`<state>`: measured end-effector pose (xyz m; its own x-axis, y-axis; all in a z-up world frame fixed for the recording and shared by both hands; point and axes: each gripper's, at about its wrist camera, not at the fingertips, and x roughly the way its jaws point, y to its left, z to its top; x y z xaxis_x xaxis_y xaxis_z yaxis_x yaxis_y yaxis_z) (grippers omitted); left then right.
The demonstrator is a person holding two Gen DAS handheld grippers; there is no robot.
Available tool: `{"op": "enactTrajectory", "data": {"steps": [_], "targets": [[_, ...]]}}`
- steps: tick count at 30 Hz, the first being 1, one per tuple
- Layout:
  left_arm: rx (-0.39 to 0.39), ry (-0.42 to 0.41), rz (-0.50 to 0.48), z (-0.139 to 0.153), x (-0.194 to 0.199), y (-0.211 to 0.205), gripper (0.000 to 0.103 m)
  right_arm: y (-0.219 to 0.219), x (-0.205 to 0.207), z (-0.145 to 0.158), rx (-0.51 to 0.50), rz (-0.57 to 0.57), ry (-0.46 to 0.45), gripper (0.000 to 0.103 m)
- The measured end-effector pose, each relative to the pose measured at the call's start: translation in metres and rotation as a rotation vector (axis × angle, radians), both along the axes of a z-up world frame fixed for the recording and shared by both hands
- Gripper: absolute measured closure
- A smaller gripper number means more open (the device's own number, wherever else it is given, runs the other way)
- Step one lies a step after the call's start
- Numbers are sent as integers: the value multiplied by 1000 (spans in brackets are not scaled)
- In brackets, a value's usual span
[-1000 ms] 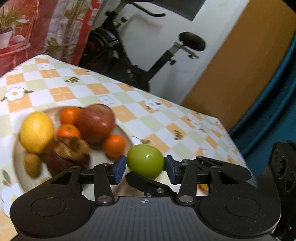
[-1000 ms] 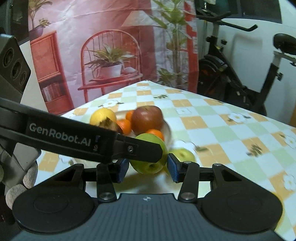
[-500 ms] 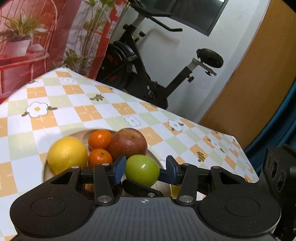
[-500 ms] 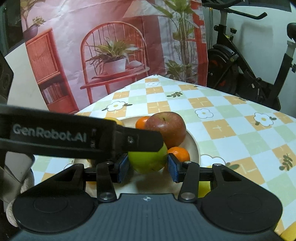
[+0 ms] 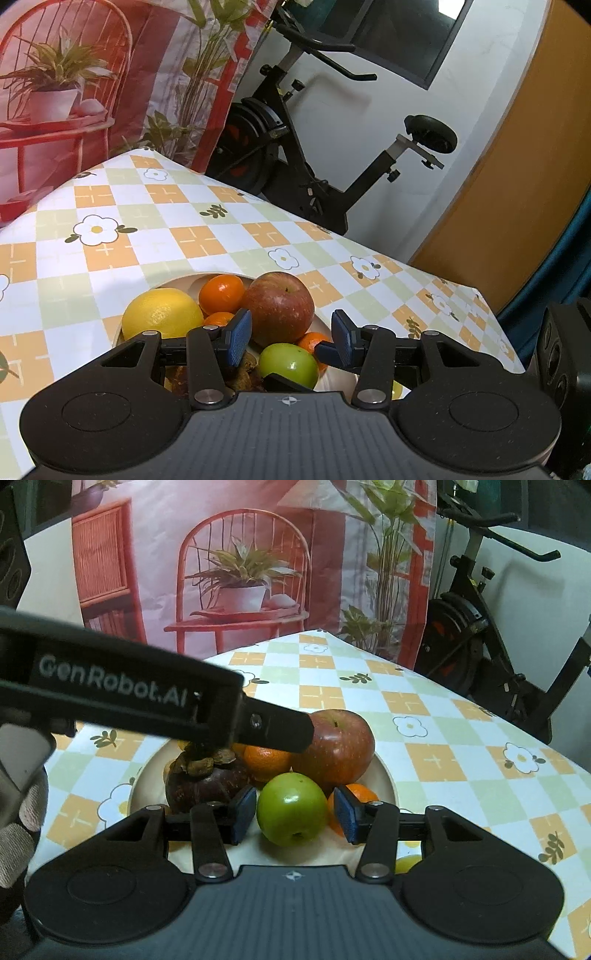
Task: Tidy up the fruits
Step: 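Open both tools to set the green apple on the plate, then move both tools to the second green apple on the table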
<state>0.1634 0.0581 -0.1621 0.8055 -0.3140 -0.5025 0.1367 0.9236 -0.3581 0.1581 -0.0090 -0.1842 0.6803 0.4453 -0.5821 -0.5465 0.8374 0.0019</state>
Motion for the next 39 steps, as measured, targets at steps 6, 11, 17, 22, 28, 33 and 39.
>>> {"op": "enactTrajectory", "data": {"steps": [6, 11, 17, 22, 28, 33, 39], "targets": [[-1, -21, 0, 3, -3, 2, 53, -8, -12, 6, 48, -9, -41, 54], [13, -36, -15, 5, -6, -1, 53, -29, -38, 9, 121, -75, -115, 54], [50, -39, -68, 5, -9, -15, 53, -57, -56, 2, 150, -208, -151, 54], [77, -37, -101, 4, -10, -24, 53, -80, -51, -8, 181, -313, -95, 52], [96, -31, -115, 0, -9, -31, 53, -88, -40, -16, 183, -306, -47, 47], [100, -15, -131, -2, -10, -33, 53, -82, -33, -19, 179, -270, -24, 48], [99, 2, -168, -4, -10, -40, 53, -89, -40, -18, 202, -272, -14, 55]]}}
